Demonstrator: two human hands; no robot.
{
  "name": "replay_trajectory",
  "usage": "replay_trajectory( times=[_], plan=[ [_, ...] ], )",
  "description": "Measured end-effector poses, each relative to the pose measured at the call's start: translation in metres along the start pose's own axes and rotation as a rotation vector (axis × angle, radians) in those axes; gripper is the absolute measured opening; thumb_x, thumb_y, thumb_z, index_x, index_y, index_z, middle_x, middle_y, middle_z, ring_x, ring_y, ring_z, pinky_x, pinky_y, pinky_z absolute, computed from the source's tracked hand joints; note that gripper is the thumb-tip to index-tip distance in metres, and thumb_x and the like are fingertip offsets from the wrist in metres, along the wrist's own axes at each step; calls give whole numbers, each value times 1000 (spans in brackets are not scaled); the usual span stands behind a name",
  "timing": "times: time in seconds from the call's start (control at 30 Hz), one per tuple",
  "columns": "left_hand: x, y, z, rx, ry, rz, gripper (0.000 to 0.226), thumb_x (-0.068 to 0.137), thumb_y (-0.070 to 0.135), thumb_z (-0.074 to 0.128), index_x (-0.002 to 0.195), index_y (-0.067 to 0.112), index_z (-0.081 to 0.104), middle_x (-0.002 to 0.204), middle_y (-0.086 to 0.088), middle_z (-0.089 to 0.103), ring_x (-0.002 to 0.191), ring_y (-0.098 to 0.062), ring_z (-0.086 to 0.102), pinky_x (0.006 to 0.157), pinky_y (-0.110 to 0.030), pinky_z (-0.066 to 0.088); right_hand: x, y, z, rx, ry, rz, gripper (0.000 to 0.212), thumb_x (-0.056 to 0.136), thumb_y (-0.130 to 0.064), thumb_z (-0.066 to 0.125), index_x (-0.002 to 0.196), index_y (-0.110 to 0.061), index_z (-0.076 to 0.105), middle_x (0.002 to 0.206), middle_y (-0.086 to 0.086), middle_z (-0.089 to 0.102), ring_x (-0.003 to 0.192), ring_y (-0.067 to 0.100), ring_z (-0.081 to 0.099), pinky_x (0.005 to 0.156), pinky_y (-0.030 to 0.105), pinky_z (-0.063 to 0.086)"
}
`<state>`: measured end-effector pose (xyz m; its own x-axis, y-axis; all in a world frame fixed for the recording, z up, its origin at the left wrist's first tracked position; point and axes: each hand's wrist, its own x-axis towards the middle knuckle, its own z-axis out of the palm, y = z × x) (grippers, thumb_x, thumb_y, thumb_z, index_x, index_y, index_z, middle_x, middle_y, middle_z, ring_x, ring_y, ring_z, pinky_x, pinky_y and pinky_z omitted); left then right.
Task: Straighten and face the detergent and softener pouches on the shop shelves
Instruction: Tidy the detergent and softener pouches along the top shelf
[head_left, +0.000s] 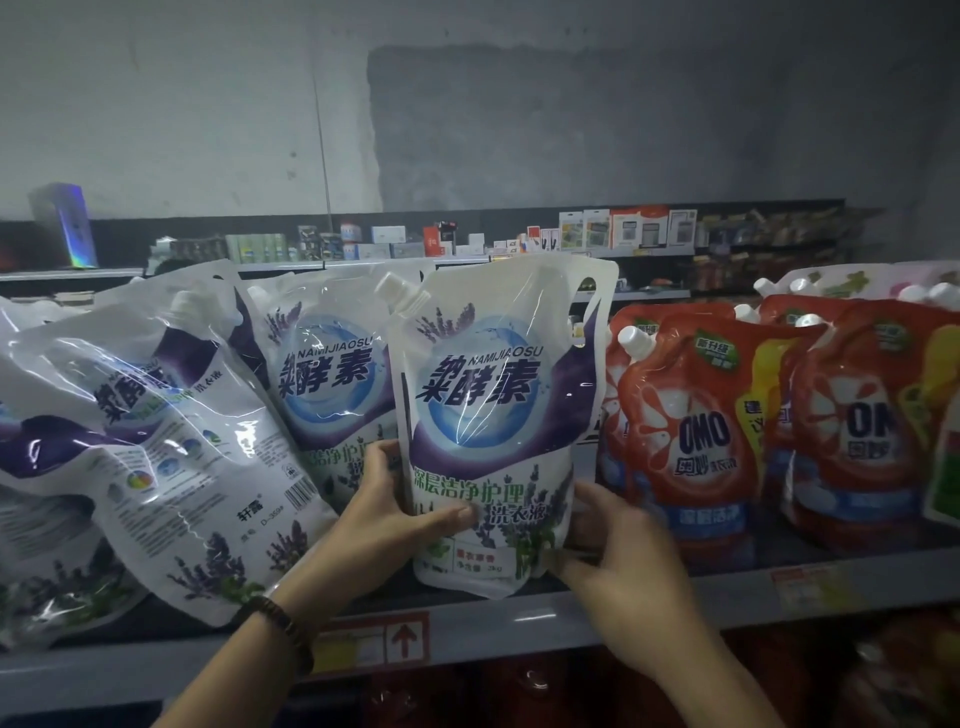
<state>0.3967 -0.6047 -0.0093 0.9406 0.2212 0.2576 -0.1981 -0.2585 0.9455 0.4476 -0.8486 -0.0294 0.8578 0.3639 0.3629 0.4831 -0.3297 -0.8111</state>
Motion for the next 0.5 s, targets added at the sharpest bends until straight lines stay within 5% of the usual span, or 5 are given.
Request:
replay_trajectory(
  times=[0.07,0.23,0.37,0.5],
  plan=[
    [1,0,0,17,-31,-5,92,66,6,97,131,28,36,120,-15,76,105,-25,79,83,-34,66,-1,2,7,-67,47,-14,58,86,-2,79,123,-44,66,101,-30,77,98,-16,68,82,4,52],
    [1,0,0,15,-83,-4,100,66,-19,89,133,25,30,118,-21,75,105,-31,79,83,-35,66,1,3,21,-136,174,-9,49,82,1,69,116,-34,68,97,-21,77,93,-5,72,80,18,62],
    [1,-3,0,12,-84,21,96,65,-17,89,130,24,31,114,-16,78,102,-34,79,84,-40,66,6,-3,22,-180,189,9,50,79,10,62,106,-32,68,90,-19,75,84,-3,70,65,5,52],
    [0,-7,5,37,-25,61,105,53,10,102,128,27,31,116,-20,76,104,-31,79,89,-45,66,15,-6,23,-278,188,-27,44,82,9,63,100,-31,68,85,-14,75,77,4,72,67,19,61]
  ],
)
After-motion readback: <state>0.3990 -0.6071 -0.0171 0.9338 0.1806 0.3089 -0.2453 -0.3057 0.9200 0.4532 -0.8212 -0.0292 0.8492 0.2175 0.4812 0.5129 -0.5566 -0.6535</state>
